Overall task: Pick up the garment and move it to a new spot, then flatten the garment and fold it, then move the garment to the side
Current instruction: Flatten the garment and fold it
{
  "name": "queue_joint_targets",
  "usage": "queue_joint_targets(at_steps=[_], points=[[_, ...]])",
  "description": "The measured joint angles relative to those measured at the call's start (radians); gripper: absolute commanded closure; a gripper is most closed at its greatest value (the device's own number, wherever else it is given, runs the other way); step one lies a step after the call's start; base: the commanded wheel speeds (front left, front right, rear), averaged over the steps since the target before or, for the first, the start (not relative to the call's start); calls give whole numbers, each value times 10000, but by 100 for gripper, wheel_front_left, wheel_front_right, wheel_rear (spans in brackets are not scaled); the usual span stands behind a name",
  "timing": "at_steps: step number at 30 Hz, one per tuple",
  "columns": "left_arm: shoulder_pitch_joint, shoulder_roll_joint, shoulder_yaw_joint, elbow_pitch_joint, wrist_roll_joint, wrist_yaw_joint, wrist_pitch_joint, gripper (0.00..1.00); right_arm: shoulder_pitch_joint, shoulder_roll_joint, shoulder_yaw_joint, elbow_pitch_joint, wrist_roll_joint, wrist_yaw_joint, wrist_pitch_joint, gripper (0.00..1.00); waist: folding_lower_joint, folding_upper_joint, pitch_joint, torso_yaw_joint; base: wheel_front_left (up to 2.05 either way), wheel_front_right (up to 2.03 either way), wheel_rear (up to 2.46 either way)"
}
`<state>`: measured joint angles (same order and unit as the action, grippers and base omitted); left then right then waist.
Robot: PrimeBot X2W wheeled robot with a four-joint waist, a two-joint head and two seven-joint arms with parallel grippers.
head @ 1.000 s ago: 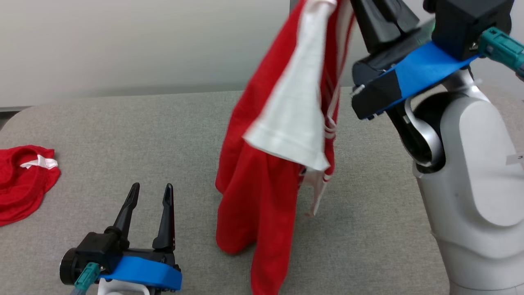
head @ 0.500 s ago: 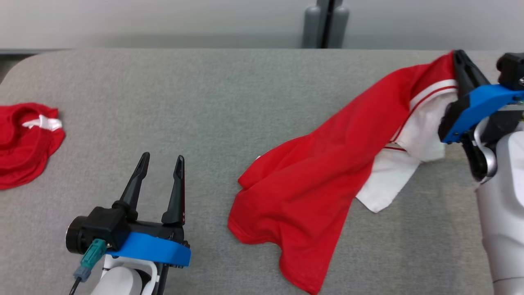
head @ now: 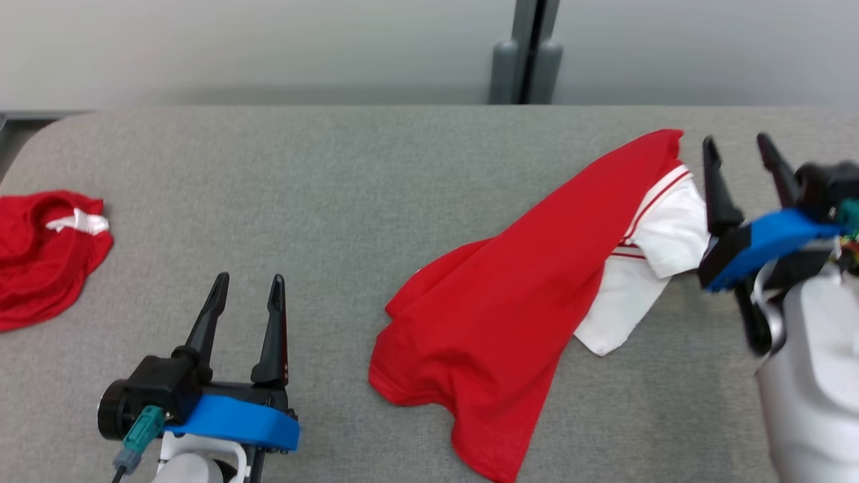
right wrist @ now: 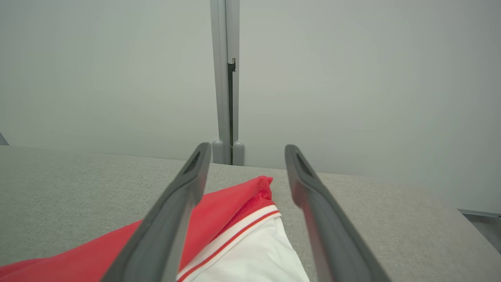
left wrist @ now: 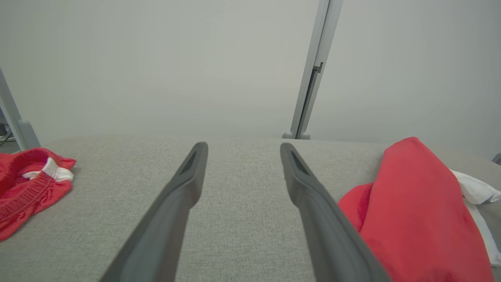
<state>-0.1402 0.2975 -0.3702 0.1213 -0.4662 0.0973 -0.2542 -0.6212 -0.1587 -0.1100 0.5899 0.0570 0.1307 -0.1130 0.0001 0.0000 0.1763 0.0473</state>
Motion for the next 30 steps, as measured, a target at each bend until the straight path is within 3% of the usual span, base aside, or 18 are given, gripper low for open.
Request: queue_joint_targets(at_steps=[4, 12, 18, 30], points=[[260, 13, 58, -10, -77, 79, -31, 0, 1546, 374, 403, -1066, 405, -2, 288, 0, -2, 0, -426, -286, 0, 0, 0], [530, 75, 92, -232, -92, 155, -33, 0, 3996, 982, 800, -2092, 775, -2, 2690, 0, -3, 0, -696, -660, 0, 0, 0], [421, 84, 21, -314, -90, 150, -12, 0, 3867, 1058, 499, -2021, 988, -2, 3565, 0, -3, 0, -362, -435, 0, 0, 0], [153, 144, -44, -259, -92, -10, 17, 0, 2147, 1072, 75, 180, 585, -4, 3946, 0, -1, 0, 203, 297, 0, 0, 0]])
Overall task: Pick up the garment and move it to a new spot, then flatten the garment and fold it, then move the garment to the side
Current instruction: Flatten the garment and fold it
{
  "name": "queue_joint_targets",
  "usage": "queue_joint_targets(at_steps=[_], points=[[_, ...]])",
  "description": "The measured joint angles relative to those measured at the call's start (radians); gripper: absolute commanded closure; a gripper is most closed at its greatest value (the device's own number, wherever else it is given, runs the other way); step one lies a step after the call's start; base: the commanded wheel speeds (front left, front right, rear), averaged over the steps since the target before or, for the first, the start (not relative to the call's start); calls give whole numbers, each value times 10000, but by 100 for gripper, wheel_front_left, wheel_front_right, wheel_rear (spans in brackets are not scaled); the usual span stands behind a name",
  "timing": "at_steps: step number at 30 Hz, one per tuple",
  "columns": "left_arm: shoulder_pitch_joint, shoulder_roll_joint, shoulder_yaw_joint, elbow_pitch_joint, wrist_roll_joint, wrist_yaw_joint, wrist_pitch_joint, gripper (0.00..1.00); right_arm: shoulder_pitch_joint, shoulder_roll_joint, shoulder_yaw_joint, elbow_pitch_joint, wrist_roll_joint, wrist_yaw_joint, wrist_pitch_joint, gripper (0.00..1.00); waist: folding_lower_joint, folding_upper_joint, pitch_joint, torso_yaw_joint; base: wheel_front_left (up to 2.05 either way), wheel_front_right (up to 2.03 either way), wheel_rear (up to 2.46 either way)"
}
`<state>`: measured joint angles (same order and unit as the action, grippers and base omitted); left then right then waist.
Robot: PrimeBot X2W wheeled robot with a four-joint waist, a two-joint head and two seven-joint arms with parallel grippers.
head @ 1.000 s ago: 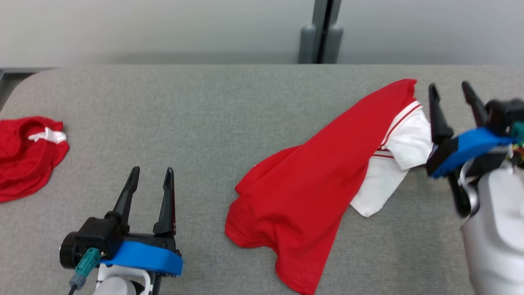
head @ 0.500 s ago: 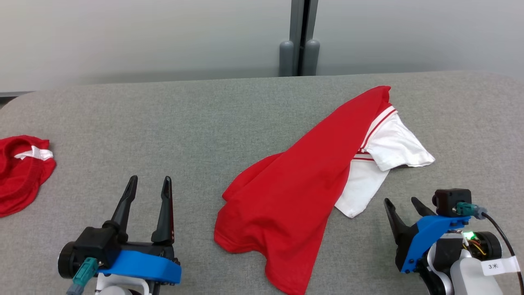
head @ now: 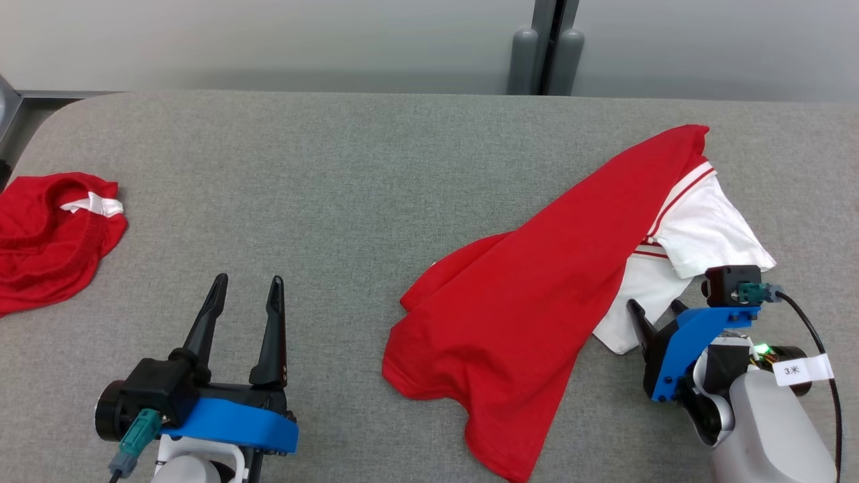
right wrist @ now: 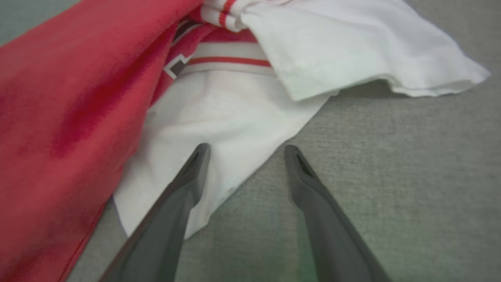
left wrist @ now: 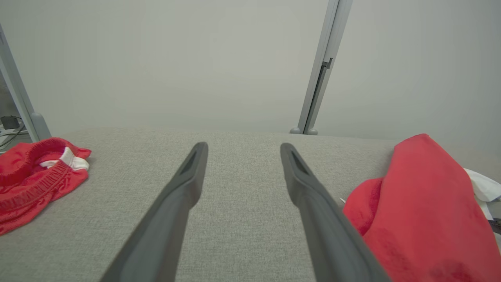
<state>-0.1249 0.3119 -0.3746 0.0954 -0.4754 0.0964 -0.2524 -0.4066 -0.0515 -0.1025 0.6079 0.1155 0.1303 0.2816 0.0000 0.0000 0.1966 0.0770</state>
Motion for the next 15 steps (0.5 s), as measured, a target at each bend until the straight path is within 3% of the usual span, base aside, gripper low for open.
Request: queue_joint_targets(at_steps=[1, 2, 3, 8, 15], points=[[-5, 0, -2, 4, 0, 0, 0, 0, -127, -2, 109, 161, 21, 0, -36, 9, 0, 0, 27, 26, 0, 0, 0], [-10, 0, -4, 8, 0, 0, 0, 0, -213, -8, 219, 284, 23, -8, -127, 71, 1, 0, 44, 35, 0, 0, 0], [-11, 0, -2, 13, 0, 2, -2, 0, -267, -15, 332, 387, 35, -12, -201, 100, 1, 0, 51, 26, 0, 0, 0], [-2, 10, 31, 61, -52, 42, -6, 0, -325, 54, 376, 376, -25, 2, -832, 100, 1, 0, -21, -155, 0, 0, 0], [233, 38, 98, 117, -165, 90, -36, 0, 668, 38, -656, -1588, -594, 2, -788, 100, 1, 0, -405, -610, 0, 0, 0]])
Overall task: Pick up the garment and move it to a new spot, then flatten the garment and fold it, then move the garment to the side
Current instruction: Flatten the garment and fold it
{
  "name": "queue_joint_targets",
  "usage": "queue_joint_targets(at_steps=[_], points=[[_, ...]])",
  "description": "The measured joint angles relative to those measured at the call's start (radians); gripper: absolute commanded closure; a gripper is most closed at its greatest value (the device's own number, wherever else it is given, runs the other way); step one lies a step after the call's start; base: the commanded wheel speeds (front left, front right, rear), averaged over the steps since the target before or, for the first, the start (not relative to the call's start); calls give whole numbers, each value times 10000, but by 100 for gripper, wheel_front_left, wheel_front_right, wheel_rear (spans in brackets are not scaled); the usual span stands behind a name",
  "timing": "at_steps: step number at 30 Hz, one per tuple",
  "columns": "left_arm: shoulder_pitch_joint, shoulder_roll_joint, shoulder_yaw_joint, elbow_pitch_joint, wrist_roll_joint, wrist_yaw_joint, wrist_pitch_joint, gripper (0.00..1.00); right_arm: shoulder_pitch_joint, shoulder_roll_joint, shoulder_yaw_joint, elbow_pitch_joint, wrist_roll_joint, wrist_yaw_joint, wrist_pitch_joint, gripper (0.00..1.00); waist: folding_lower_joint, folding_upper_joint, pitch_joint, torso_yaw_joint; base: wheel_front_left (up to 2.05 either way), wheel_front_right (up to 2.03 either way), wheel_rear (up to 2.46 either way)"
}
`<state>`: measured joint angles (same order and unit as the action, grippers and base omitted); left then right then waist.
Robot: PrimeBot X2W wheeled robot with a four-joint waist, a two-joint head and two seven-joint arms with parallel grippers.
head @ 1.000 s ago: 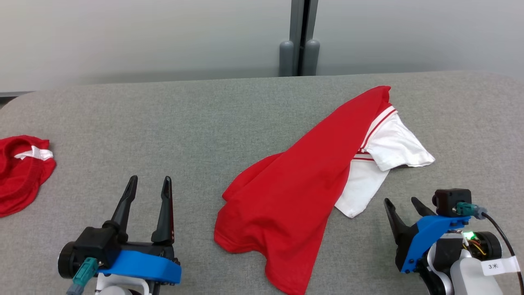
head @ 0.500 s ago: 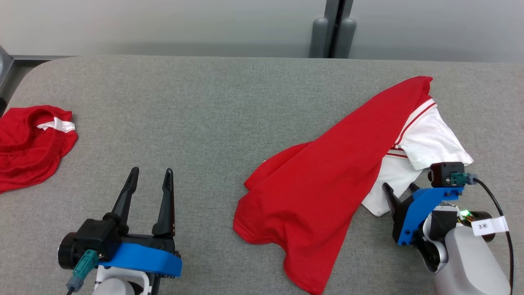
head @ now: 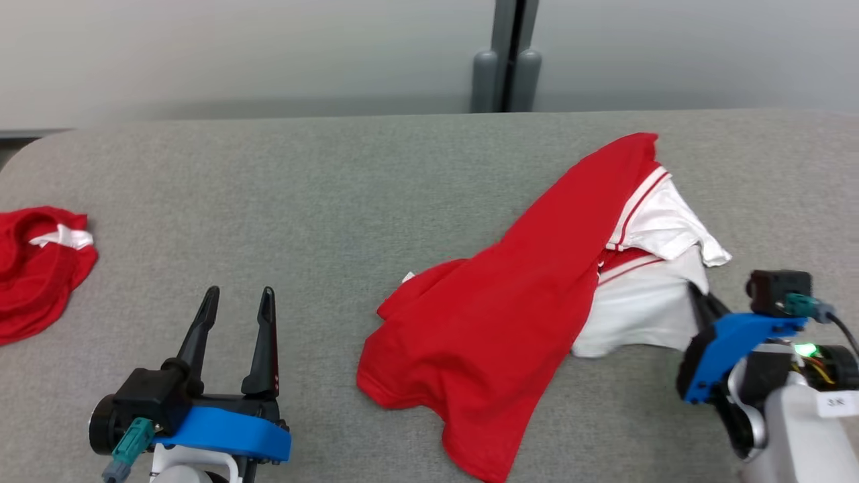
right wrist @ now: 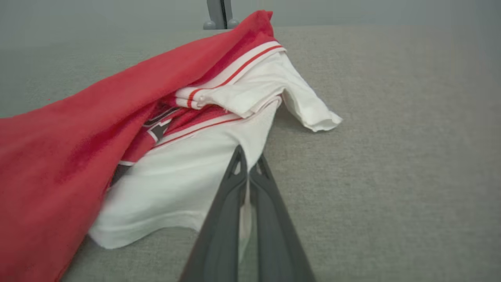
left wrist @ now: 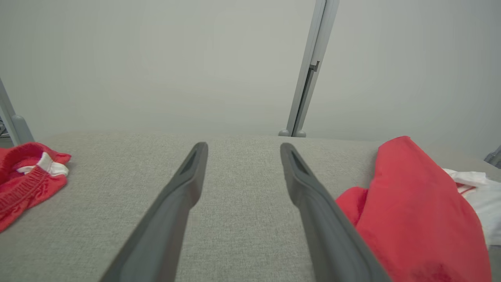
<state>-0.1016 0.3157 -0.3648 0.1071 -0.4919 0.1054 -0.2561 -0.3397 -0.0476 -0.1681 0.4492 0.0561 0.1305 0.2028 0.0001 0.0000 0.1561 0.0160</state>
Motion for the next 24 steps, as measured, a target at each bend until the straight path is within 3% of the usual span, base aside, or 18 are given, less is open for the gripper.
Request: queue_joint_targets(at_steps=[8, 10, 16, 24], points=[[147, 36, 29, -140, 8, 128, -10, 0, 1245, -13, -907, -2332, -757, 0, 794, 100, -1, 0, -246, -548, 0, 0, 0], [146, 46, 25, -153, 8, 134, -8, 0, 1370, -17, -911, -2447, -729, 0, 861, 0, 0, 0, -255, -576, 0, 0, 0], [153, 67, -25, -153, -8, 173, 38, 0, 1695, -13, -821, -2815, -769, 0, -65, 0, 0, 0, -410, -533, 0, 0, 0], [419, 102, -69, -165, -90, 207, 69, 0, 2427, -10, 253, -3551, -215, 0, -1998, 0, -1, 0, -772, -444, 0, 0, 0]])
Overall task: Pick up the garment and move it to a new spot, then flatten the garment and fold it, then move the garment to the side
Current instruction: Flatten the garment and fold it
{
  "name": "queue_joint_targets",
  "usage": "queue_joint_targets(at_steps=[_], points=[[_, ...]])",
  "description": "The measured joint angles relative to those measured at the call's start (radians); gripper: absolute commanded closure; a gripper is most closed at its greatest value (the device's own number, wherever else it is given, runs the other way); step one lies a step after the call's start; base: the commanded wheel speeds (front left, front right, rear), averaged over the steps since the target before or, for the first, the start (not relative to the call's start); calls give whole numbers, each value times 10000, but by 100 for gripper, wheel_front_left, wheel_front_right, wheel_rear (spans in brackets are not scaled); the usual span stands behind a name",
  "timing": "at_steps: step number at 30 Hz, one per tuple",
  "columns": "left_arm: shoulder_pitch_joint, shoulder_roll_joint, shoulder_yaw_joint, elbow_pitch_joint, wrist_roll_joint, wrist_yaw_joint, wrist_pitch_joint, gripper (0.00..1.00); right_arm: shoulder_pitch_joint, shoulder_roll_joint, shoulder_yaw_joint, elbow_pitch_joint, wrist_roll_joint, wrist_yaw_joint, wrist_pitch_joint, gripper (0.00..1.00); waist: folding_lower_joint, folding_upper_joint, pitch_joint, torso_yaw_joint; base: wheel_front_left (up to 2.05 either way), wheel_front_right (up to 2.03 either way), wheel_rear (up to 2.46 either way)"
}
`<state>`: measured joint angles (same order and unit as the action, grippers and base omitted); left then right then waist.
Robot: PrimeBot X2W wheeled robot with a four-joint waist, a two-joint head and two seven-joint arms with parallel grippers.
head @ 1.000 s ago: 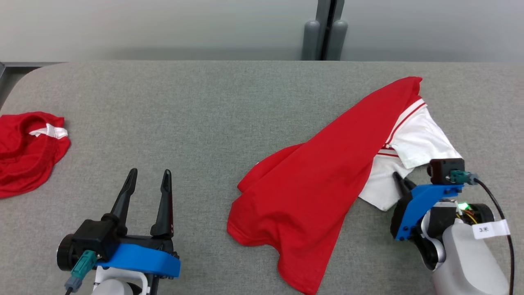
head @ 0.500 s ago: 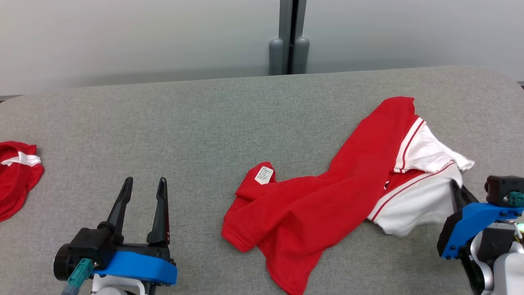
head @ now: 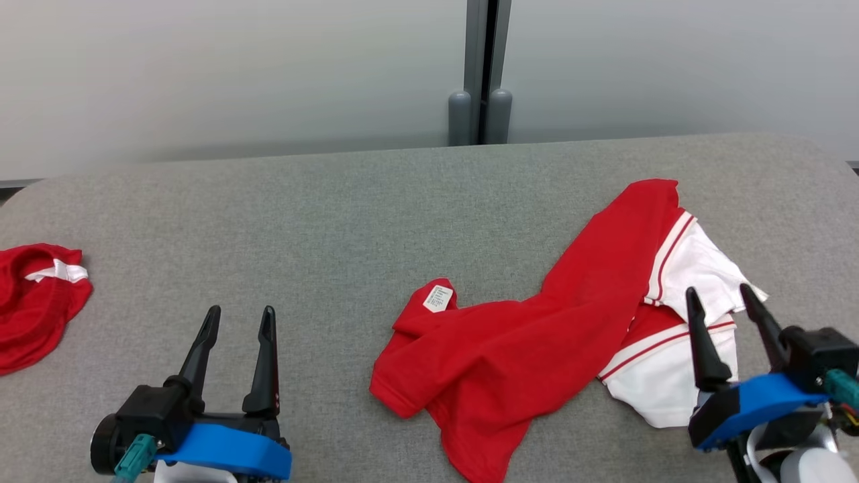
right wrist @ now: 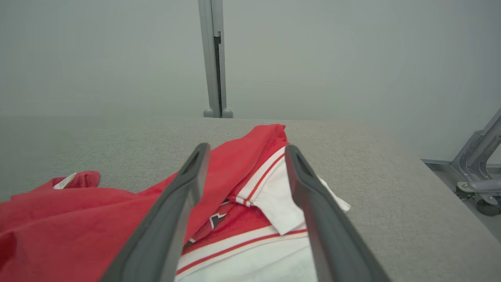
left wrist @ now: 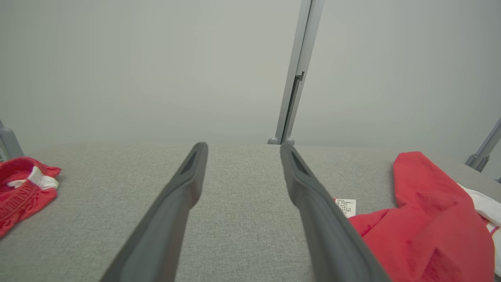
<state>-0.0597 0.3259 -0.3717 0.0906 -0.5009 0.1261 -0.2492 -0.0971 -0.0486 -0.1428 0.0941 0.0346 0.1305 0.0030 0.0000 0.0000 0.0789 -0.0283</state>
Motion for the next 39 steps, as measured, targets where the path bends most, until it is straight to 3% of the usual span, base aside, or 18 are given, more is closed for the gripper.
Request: queue_joint_targets(at_steps=[9, 16, 21, 31, 39], points=[[252, 8, -297, -82, 0, 44, 130, 0, 445, 0, 449, -128, 514, 0, -151, 0, 0, 0, -47, 47, 0, 0, 0], [-63, -123, -1772, 270, 244, -1047, 1204, 0, 412, 0, 681, -234, 639, 0, -69, 0, 0, 0, 313, -5, 0, 0, 0], [-458, -564, -2395, 1185, 69, -1601, 1810, 0, 302, -2, 857, -167, 740, 0, -146, 0, 1, 0, 642, -97, 0, 0, 0], [-645, -1137, -2401, 2290, -1147, -1605, 3530, 0, 141, 0, 1062, 35, 815, 0, -268, 0, 0, 0, 870, -278, 0, 0, 0], [-874, -1352, -2247, 2236, -1710, -1925, 3565, 0, 81, 0, 1162, 117, 894, 0, -305, 0, 1, 0, 857, -361, 0, 0, 0]])
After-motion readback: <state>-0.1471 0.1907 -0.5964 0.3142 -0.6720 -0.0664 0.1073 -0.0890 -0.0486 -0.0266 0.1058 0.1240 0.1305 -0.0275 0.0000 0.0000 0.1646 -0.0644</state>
